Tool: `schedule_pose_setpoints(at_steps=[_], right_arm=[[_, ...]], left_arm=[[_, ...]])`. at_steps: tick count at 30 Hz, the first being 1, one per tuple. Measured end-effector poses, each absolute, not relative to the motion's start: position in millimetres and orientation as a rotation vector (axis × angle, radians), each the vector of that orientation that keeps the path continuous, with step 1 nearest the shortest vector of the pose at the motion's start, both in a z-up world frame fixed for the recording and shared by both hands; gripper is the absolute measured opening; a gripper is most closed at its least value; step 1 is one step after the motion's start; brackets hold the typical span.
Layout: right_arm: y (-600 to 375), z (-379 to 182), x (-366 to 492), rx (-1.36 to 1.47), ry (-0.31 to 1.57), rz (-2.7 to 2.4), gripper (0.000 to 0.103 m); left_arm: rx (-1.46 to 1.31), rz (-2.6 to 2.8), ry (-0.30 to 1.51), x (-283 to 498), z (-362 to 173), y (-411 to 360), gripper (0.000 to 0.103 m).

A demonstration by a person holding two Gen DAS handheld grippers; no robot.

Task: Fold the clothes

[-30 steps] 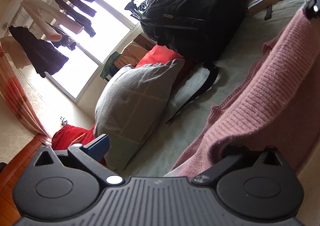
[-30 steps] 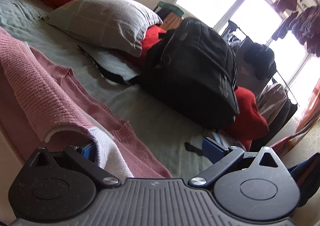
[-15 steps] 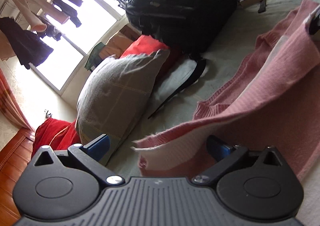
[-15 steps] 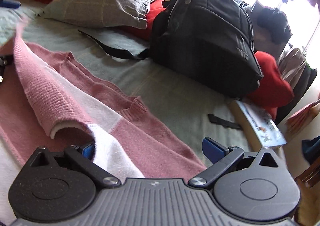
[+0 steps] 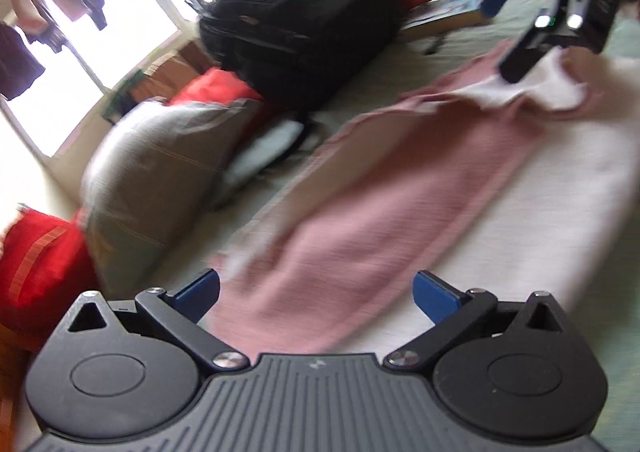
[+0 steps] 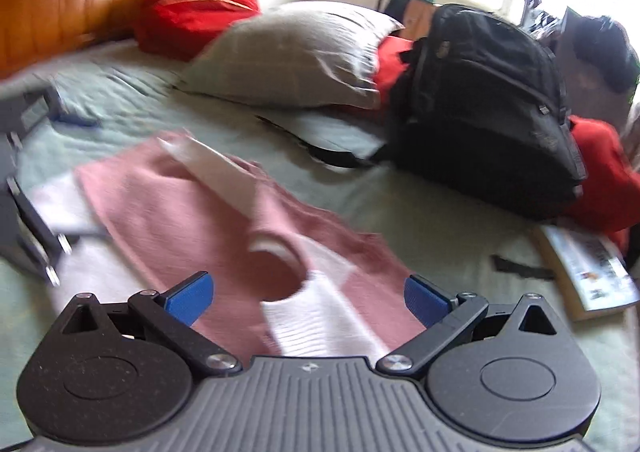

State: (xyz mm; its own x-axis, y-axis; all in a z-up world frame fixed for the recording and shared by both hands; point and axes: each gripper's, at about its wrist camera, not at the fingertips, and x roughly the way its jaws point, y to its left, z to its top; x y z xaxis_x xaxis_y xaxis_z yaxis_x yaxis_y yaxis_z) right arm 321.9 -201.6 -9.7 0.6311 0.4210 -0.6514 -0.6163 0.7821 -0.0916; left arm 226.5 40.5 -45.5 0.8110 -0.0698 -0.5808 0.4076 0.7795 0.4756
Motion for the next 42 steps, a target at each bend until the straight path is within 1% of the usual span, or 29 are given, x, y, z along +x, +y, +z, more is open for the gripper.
schedule_pose_setpoints(at_steps=[5,7,10,15,18,21,25,29,33,38,42], right_arm=[[-215.2,-13.7,297.6,-0.221,0.713,0.733,0.103],[-222.8,-15.3,285.0,-0.245,0.71,0.718,0.103],[-235.1,-19.9,269.6,-0.335,0.702,0.649,0.103],[-247.7,-36.7,269.3,-0.516,0.735,0.509,0.103],[-245.3,-44.0,275.4,-0.632,0.695,0.425,0.103],[-244.8,-47.6,292.9,-0.673,0.663,0.394,0.103],[-257.1,-40.3,322.3,-0.583,0.668,0.381,0.103],[-289.7,-27.6,354.1,-0.348,0.712,0.372,0.103],[-320.8,-31.4,378.0,-0.174,0.763,0.292,0.103],[-335.9,-40.4,382.0,-0.163,0.783,0.199,0.103],[-330.6,-32.5,365.7,-0.168,0.725,0.231,0.103]], left_arm=[[0.599,-0.272,0.597,214.4,-56.1,35.5,0.102],[0.586,-0.264,0.599,209.5,-57.7,34.4,0.102],[0.576,-0.282,0.591,200.4,-55.8,30.0,0.102],[0.593,-0.317,0.574,185.5,-55.4,15.2,0.102],[0.606,-0.339,0.573,180.4,-56.1,7.4,0.102],[0.616,-0.349,0.58,178.2,-58.0,2.6,0.102],[0.622,-0.347,0.581,173.2,-57.6,-0.1,0.102],[0.622,-0.343,0.59,171.1,-57.9,1.1,0.102],[0.621,-0.341,0.594,171.2,-59.2,1.4,0.102],[0.623,-0.345,0.595,171.2,-60.2,1.9,0.102],[0.625,-0.349,0.599,173.9,-60.5,1.6,0.102]])
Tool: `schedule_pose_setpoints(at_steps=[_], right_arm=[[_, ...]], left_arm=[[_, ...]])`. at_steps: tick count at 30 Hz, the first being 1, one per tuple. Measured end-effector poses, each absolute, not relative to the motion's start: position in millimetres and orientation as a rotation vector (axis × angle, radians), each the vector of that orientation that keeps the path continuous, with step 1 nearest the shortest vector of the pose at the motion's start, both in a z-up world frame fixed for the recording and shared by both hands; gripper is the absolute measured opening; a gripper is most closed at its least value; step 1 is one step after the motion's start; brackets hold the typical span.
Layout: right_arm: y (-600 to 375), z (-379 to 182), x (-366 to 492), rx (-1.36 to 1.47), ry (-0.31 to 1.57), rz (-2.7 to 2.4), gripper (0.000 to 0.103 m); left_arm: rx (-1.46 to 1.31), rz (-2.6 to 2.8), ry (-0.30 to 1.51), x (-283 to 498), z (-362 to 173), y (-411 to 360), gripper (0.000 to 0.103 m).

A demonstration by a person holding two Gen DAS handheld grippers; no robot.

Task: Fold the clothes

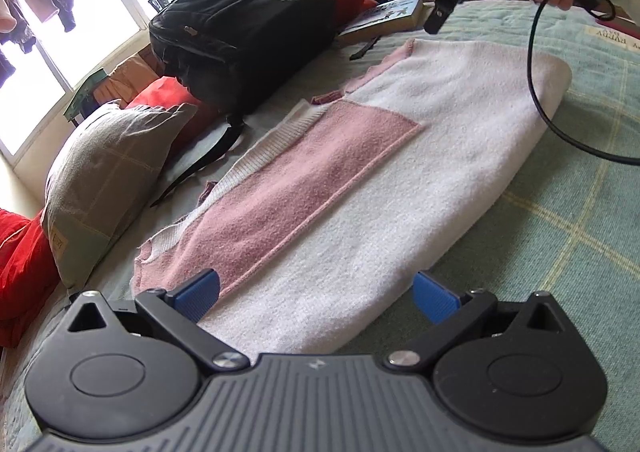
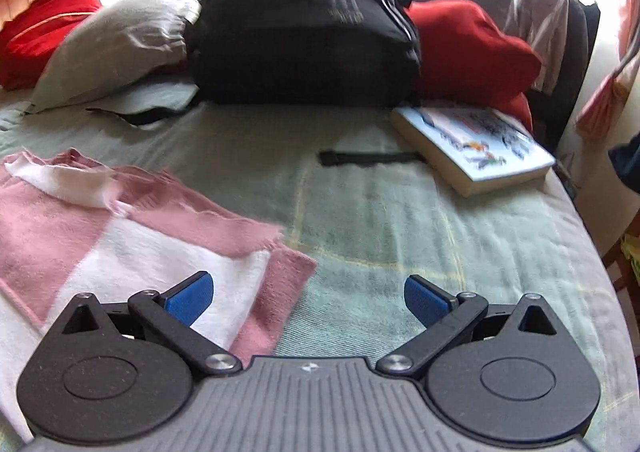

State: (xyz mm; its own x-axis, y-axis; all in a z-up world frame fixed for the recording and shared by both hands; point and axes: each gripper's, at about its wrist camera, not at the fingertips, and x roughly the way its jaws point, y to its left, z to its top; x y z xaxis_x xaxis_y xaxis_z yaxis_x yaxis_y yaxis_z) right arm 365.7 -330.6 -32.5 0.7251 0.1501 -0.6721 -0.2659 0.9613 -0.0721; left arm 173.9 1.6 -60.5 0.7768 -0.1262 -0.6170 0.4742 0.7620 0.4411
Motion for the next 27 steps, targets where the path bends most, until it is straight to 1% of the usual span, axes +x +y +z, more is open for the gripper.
schedule_pose_setpoints(at_steps=[4,8,12,14,16,18,21,23,27], right_arm=[[-319.7,-27.8,346.2,-0.106,0.675,0.408,0.103],[-305.3,-46.6,325.9,-0.071,0.691,0.623,0.102],[-297.6,-73.1,297.2,-0.159,0.734,0.681,0.094],[-299.5,-79.3,280.4,-0.209,0.7,0.671,0.093],[-302.3,-77.0,272.8,-0.219,0.684,0.667,0.093],[-301.1,-69.9,269.6,-0.228,0.691,0.653,0.093],[-291.0,-55.6,259.4,-0.269,0.667,0.655,0.092],[-281.9,-49.8,251.9,-0.269,0.644,0.702,0.09],[-265.8,-60.5,246.1,-0.277,0.705,0.754,0.077]], left_arm=[[0.603,-0.36,0.598,181.3,-58.3,2.2,0.102],[0.491,-0.37,0.613,196.2,-52.5,14.5,0.102],[0.373,-0.325,0.643,210.9,-53.1,42.2,0.102],[0.309,-0.286,0.694,217.6,-61.6,61.7,0.102],[0.214,-0.269,0.766,221.9,-73.7,84.9,0.102],[0.076,-0.288,0.798,219.2,-78.9,109.9,0.102],[0.054,-0.28,0.786,211.7,-68.6,123.2,0.102],[0.053,-0.271,0.77,213.1,-62.7,124.4,0.102],[0.033,-0.255,0.796,218.8,-65.3,125.3,0.102]])
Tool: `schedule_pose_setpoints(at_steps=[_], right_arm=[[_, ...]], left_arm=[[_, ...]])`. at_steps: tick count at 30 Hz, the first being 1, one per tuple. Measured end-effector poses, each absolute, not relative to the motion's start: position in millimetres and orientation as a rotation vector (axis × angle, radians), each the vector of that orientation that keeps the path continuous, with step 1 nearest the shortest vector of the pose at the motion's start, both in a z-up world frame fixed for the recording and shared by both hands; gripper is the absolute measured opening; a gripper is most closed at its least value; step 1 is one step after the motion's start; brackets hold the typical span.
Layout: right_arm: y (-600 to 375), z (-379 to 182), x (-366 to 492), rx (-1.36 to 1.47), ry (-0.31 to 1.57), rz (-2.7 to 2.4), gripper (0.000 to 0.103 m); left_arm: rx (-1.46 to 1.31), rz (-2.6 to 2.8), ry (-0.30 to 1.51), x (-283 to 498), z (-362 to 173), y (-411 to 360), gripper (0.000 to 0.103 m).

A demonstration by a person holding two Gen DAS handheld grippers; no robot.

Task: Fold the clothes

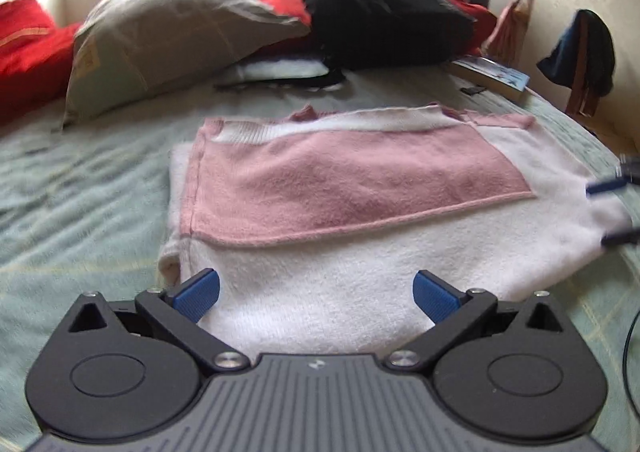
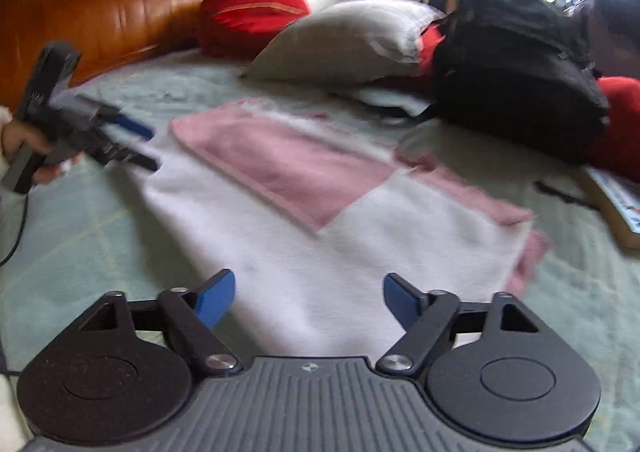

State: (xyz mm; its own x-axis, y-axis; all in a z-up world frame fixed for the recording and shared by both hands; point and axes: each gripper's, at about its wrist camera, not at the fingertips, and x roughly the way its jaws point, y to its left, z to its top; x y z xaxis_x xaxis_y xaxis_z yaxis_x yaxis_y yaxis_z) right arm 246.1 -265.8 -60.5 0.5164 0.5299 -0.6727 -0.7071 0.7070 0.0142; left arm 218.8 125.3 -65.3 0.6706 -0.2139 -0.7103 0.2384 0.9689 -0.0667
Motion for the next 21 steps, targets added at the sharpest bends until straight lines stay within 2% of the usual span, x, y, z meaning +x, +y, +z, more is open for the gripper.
schedule_pose_setpoints(at_steps=[5,10,14,18,21], right_arm=[[-287.3,-78.9,226.9,-0.241,0.782,0.717,0.076],[-287.2,-56.2,220.5,-0.178,0.736,0.745,0.076],[-267.4,-58.4,222.7,-0.16,0.721,0.807,0.076],[-258.8,-75.9,217.4,-0.169,0.774,0.81,0.077],[-264.2,-73.0,211.9,-0.161,0.782,0.805,0.076]], left_arm=[[0.101,-0.258,0.804,204.4,-73.5,124.6,0.102],[0.127,-0.307,0.746,206.7,-48.3,97.2,0.102],[0.118,-0.416,0.716,210.1,-43.5,61.7,0.102],[0.084,-0.471,0.768,213.7,-60.6,36.8,0.102],[0.16,-0.441,0.827,214.1,-75.5,22.3,0.102]])
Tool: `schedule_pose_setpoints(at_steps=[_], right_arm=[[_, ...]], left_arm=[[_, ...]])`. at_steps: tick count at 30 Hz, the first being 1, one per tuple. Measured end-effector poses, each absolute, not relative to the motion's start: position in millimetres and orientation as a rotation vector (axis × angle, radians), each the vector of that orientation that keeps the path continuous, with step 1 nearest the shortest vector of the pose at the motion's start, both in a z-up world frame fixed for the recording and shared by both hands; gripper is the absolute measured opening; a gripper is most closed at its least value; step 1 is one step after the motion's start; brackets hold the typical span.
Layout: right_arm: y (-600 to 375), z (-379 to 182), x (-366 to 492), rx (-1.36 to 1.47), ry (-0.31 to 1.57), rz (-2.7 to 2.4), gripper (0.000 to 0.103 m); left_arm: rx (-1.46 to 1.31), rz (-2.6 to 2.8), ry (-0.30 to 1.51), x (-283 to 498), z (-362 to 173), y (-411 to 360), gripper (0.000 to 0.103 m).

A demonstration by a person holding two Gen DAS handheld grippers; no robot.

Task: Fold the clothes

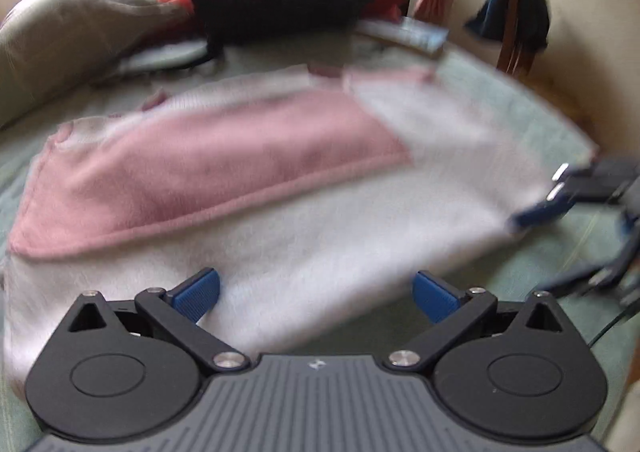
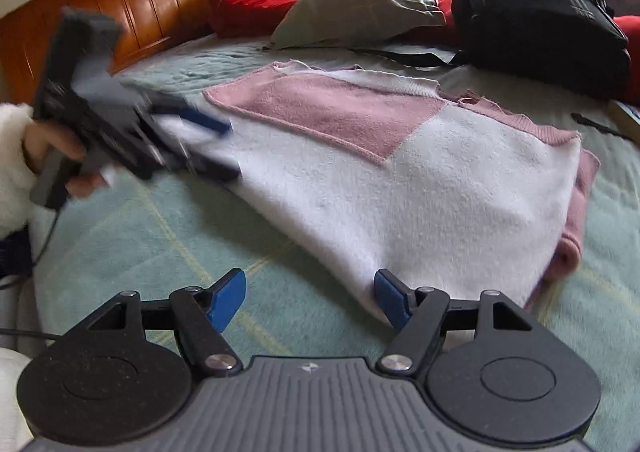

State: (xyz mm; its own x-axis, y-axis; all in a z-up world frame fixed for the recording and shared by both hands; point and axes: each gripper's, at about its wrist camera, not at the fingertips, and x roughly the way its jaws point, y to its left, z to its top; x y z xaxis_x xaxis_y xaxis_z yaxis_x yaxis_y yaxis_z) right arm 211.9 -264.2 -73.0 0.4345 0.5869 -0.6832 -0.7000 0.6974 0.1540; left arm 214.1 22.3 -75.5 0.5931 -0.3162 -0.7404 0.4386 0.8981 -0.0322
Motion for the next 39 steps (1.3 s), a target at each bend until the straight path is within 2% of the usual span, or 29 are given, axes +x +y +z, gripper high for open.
schedule_pose_setpoints(at_steps=[3,7,13,17,20,22,29,33,39], right_arm=[[-274.5,-59.9,211.0,-0.174,0.742,0.763,0.076],[-289.0,-62.4,222.8,-0.153,0.751,0.678,0.076],[-298.5,-74.8,220.9,-0.111,0.776,0.641,0.076],[-295.5,-67.5,221.1,-0.139,0.766,0.639,0.076],[-286.0,-58.8,222.9,-0.191,0.744,0.631,0.076],[-277.6,-54.7,223.8,-0.248,0.733,0.607,0.083],[-244.6,-63.6,214.0,-0.637,0.687,0.504,0.093],[-232.9,-78.5,210.3,-0.827,0.67,0.429,0.096],[-200.4,-86.0,213.8,-0.925,0.602,0.433,0.097]], left_arm=[[0.228,-0.46,0.788,206.4,-63.8,6.5,0.102],[0.139,-0.611,0.731,200.1,-45.2,-9.3,0.102],[0.091,-0.686,0.842,196.1,-73.4,-29.5,0.102],[0.178,-0.664,0.817,185.6,-57.8,-29.6,0.102],[0.322,-0.596,0.757,174.1,-43.3,-21.4,0.102],[0.479,-0.501,0.722,167.5,-42.5,-13.6,0.102],[1.024,-0.235,0.673,154.1,-77.6,16.6,0.102],[1.114,-0.181,0.642,156.8,-87.5,26.1,0.103],[1.241,-0.196,0.541,172.8,-98.2,-4.4,0.102]])
